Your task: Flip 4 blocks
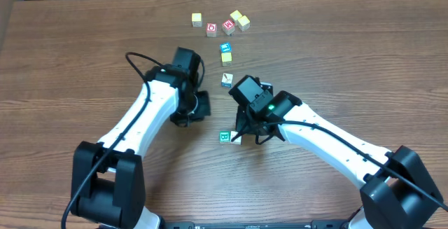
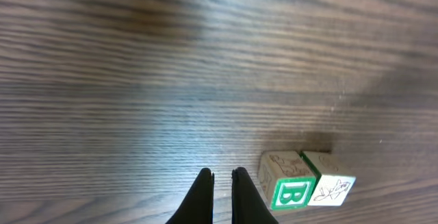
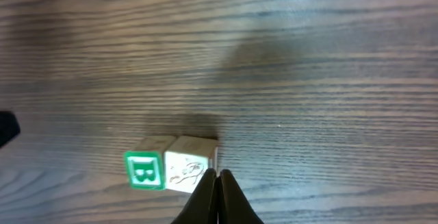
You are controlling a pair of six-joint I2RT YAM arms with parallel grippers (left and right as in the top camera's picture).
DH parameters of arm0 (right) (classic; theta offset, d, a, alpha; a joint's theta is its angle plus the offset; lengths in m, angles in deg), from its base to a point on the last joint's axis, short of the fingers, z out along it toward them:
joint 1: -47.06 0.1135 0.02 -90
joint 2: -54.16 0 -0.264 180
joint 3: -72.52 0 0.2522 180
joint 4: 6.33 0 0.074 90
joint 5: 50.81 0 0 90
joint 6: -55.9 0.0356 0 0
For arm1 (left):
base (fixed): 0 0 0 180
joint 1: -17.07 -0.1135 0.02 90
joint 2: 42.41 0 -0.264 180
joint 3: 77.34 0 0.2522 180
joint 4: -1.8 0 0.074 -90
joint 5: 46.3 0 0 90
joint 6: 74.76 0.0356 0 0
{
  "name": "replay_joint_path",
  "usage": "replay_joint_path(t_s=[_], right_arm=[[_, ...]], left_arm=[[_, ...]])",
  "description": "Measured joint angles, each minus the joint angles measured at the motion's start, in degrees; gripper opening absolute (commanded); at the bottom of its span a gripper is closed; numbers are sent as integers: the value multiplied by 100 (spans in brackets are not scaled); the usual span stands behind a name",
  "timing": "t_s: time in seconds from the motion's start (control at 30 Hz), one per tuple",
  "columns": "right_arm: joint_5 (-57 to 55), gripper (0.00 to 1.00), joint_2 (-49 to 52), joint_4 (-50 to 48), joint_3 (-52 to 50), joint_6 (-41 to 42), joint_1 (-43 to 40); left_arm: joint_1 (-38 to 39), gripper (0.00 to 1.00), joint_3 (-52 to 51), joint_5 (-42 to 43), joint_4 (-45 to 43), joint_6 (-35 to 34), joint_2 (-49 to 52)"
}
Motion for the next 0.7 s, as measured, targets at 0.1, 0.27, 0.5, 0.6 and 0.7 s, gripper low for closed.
replay_joint_path(t_s=[0.1,0.27,0.5,0.6,0.7], right_arm=[[153,4,46,-363,-343,44,7],[402,4,79,-769,-765,87,11],[450,4,79,-1156,-940,109,11],[442,4,85,-1185,-940,107,11],[433,4,146,-1244,-940,107,11]], left_arm=[[133,4,-122,-4,-37,-2,0],[221,4,-382,-2,-251,-35,2],[221,4,-802,98,-684,-44,7],[221,4,-839,109,-708,-46,7],[221,4,-874,129,-798,-46,7]])
